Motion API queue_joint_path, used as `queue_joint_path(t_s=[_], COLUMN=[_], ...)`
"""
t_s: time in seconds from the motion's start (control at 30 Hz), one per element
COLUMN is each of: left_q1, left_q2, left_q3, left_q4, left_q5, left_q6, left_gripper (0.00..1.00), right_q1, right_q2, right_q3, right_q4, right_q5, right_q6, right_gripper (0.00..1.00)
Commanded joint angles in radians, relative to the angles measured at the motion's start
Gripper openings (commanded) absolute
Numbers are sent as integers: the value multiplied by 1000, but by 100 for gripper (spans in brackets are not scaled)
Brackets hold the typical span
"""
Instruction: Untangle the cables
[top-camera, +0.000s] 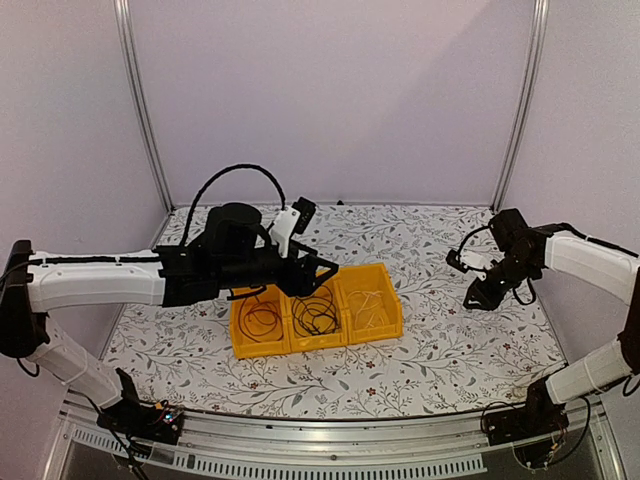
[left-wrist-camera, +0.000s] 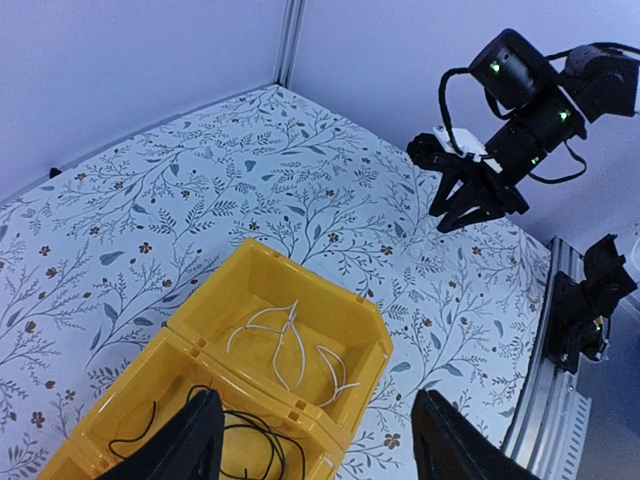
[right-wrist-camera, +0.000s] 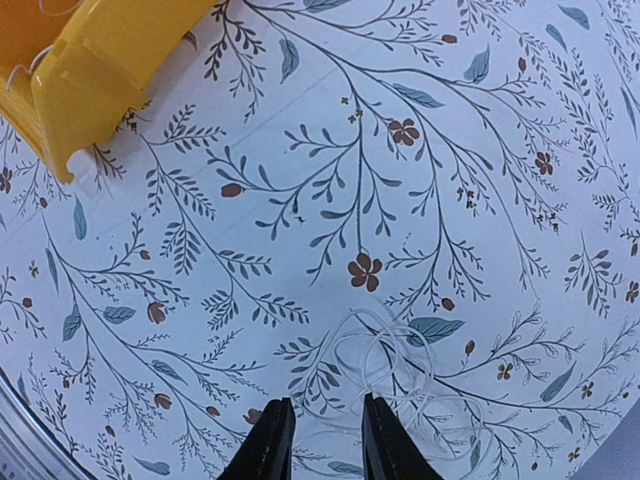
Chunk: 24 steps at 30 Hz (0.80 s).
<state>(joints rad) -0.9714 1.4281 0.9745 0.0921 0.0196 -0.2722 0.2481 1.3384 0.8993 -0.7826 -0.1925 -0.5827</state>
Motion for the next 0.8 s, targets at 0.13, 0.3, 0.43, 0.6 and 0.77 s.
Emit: queue_joint_path(t_s=[0.13,0.3,0.43,0.6,0.77], left_q1=[-19,-21,-21,-21,-22], left_q2=[8,16,26,29,23], left_q3=[-30,-31,-13,-7,-15], left_q4=[62,65,50,35,28], left_q5=[31,17,19,13,8], left_q6=[-9,-14,-7,-9,-24], left_gripper=[66,66,66,67,67], right_q1=[1,4,5,6,8], right_q2=[69,95,117,150,203], right_q3=[20,0,-14,-15,-9], right_q4=[-42,-50,-52,-37,-15], right_q5=[-11,-10,-25,-43,-11], right_q6=[-72,-48,-37,-21,5], right_gripper=[25,29,29,28,27])
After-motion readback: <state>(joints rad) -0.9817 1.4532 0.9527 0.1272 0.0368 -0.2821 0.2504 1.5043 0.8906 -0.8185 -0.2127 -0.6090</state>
